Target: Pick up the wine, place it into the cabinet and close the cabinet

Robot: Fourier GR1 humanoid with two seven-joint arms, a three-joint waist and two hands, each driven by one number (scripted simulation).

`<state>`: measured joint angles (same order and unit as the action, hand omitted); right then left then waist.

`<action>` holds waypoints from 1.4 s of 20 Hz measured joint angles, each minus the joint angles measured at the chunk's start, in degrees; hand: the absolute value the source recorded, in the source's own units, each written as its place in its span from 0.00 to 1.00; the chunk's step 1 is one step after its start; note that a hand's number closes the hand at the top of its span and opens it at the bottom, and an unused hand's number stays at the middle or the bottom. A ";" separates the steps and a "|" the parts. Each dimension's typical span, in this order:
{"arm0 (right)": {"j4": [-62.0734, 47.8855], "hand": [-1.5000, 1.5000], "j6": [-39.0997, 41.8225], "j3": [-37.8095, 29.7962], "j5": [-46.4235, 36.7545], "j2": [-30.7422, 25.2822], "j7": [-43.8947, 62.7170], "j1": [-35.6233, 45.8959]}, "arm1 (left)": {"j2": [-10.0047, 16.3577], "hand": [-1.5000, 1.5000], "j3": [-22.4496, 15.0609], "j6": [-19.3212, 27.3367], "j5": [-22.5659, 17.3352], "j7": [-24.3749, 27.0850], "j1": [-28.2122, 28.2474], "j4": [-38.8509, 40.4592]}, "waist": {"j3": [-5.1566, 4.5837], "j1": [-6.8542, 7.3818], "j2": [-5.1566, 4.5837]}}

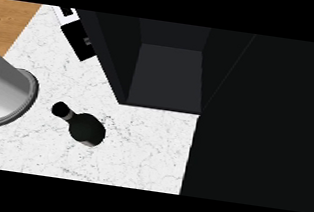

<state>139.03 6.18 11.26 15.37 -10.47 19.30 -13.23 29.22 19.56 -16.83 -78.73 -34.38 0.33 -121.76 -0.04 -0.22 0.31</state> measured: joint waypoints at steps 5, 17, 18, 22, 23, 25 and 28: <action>0.48 0.00 -1.01 0.70 -0.44 0.04 1.32 0.65 | 2.35 0.00 3.43 1.41 -3.97 -2.39 -0.37 -0.57 | 0.01 -0.12 0.01; 1.10 0.00 -1.55 1.82 -1.69 -0.06 1.64 0.27 | 3.92 0.00 9.36 3.26 -6.46 -4.12 -1.44 1.61 | 0.01 -0.55 -0.05; 1.19 0.00 -1.77 1.46 -1.73 -0.17 2.08 0.75 | 3.76 0.00 9.37 3.23 -6.06 -4.01 -1.57 1.94 | 0.00 -0.60 -0.06; 1.21 0.00 -2.78 3.02 -2.33 0.55 2.76 1.57 | 2.74 0.00 8.15 2.81 -1.57 -2.69 -2.65 3.84 | 0.00 -0.84 -0.12; 1.21 0.00 -2.63 2.94 -2.44 0.59 2.18 0.98 | 2.33 0.00 8.12 1.88 -0.65 -2.52 -2.30 4.68 | 0.00 -0.87 -0.12; 1.28 0.00 -2.53 2.63 -2.59 0.61 1.69 0.37 | 1.30 0.00 7.08 0.42 2.35 -1.78 -2.05 5.84 | 0.01 -1.05 -0.14; 1.15 0.00 -2.42 2.27 -2.78 0.79 1.57 0.57 | 0.25 0.00 5.84 -2.97 6.02 -0.58 -3.03 9.75 | 0.00 -1.07 -0.22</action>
<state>140.18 3.76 13.53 12.59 -9.68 20.87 -12.66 29.47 25.41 -19.80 -72.71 -34.96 -2.71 -112.00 -0.03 -1.29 0.09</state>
